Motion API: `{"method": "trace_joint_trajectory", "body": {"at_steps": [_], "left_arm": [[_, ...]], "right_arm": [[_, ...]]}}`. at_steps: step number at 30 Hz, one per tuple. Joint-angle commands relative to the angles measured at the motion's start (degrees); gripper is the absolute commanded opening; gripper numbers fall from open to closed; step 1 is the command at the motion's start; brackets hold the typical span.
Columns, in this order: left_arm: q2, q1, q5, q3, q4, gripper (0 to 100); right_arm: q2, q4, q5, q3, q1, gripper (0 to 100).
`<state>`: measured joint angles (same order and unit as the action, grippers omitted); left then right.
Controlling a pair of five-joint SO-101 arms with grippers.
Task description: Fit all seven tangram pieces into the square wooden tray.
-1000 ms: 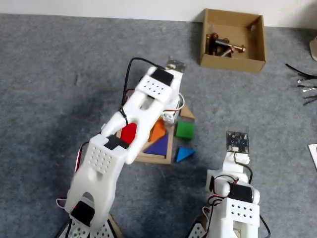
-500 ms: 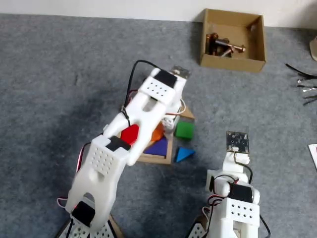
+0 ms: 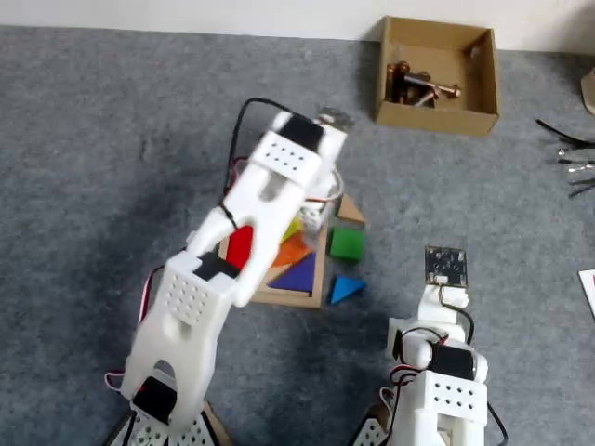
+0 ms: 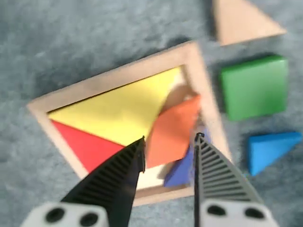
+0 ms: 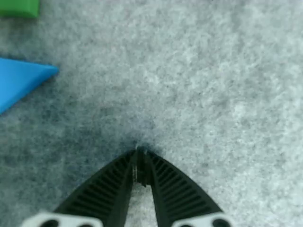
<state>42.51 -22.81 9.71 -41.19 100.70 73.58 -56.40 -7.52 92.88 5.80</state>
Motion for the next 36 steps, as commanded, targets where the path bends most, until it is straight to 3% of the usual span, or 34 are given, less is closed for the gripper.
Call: {"method": "trace_joint_trajectory", "body": {"at_steps": [1,8,13,36], "left_arm": [[-5.41,0.92,0.09,4.62,0.88,16],[-8.13,1.54,-0.09,10.86,0.88,16],[-3.56,3.74,-0.26,9.80,-0.70,11],[3.47,-1.10,0.18,1.01,-0.26,10]], "right_arm": [[0.04,1.89,-1.14,1.19,-0.66,0.9],[0.04,1.89,-1.14,1.19,-0.66,0.9],[0.04,1.89,-1.14,1.19,-0.66,0.9],[0.04,1.89,-1.14,1.19,-0.66,0.9]]}}
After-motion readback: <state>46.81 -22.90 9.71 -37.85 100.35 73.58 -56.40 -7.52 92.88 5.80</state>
